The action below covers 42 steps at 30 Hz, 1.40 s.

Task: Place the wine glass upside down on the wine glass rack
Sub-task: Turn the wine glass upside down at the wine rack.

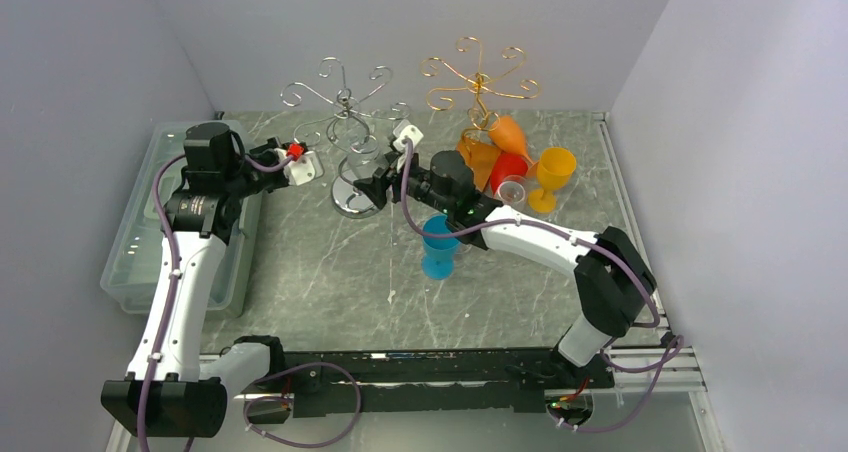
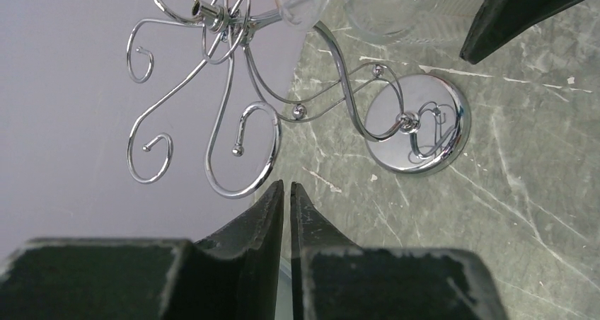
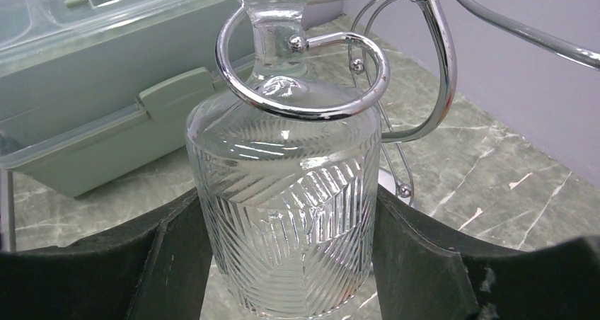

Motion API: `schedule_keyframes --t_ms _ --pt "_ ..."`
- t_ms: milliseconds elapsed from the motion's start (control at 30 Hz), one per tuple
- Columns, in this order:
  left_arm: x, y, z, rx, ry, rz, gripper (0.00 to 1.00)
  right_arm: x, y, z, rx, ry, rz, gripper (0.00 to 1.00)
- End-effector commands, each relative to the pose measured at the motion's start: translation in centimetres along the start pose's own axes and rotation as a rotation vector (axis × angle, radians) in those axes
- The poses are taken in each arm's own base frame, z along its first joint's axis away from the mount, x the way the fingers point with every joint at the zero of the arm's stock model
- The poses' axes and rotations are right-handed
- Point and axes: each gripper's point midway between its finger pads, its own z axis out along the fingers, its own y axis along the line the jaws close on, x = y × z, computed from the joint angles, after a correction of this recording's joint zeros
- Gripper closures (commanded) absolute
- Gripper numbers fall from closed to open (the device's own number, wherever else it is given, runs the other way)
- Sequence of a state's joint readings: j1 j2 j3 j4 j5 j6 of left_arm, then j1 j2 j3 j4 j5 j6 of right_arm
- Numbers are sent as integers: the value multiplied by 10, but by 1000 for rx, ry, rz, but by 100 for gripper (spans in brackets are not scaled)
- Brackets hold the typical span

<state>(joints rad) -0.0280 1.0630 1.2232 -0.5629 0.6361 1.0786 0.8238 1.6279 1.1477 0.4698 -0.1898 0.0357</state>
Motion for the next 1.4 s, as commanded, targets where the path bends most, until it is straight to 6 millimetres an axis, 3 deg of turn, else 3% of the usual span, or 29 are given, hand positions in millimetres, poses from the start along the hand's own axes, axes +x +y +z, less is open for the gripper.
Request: schedule_keyframes --t_ms 0,167,333,467,833,1233,1367 --pt "-9 13 -5 -37 -3 13 86 -61 13 -10 -49 -212 -71 100" --pt "-11 12 -6 -30 -6 2 83 -59 8 -1 -35 -212 -102 100" --pt "-15 6 -8 1 -17 -15 55 -59 7 11 -39 -255 -133 100" --pt "-16 9 -10 -12 -7 -12 50 -56 7 19 -53 -271 -157 100" --pt "-22 17 -9 -15 -26 -32 52 -54 17 19 -107 -395 -220 100" --pt "-19 23 6 -2 -29 -45 74 -47 14 4 -83 -414 -198 100" --pt "-16 22 10 12 -19 -44 78 -48 10 0 -60 -424 -173 100"
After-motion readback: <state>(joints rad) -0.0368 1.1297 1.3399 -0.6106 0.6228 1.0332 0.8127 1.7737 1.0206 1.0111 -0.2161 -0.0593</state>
